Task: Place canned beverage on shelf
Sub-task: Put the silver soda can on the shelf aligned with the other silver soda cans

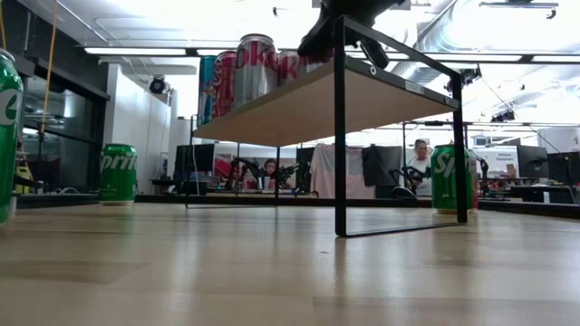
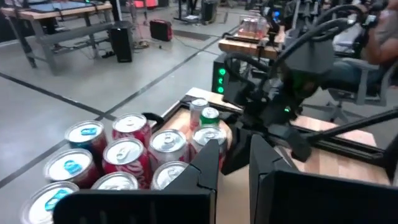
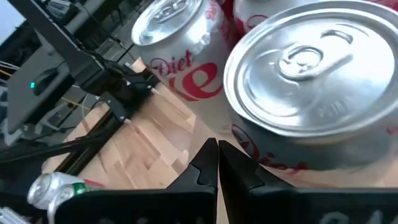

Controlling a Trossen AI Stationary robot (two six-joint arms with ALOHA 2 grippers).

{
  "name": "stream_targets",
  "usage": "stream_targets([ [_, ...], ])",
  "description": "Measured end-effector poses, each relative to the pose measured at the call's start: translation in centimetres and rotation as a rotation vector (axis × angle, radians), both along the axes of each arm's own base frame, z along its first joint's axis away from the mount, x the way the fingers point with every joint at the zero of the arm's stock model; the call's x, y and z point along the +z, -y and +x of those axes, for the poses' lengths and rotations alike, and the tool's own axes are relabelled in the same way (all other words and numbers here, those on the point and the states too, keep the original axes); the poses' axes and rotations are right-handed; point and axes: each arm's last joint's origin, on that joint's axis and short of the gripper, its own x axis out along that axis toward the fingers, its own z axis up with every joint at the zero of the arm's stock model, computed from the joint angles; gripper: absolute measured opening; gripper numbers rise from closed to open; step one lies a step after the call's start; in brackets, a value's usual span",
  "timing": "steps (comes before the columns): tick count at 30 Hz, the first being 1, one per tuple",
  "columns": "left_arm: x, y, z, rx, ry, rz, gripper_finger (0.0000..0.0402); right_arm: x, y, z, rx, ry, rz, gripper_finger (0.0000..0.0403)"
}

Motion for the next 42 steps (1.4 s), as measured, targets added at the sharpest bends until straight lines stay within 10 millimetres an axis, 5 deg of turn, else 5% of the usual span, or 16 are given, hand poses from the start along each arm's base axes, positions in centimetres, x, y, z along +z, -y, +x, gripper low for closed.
stream_targets([
  [29,-1.2,0.3,0.5,-0.035,-0.032,-0.024,0.0,-0.4,3.4,-0.3,0.013,-0.115,-0.125,0.0],
  [37,-1.3,0.2,0.5,-0.034,-0.036,-0.022,0.0,0.1,1.4,-1.9,0.293,-0.196,-0.079,0.0],
  [42,-1.3,0.2,0.5,-0.033,-0.04,-0.018,0.0,-1.0,0.9,-3.7,0.245,-0.413,-0.112,0.0],
])
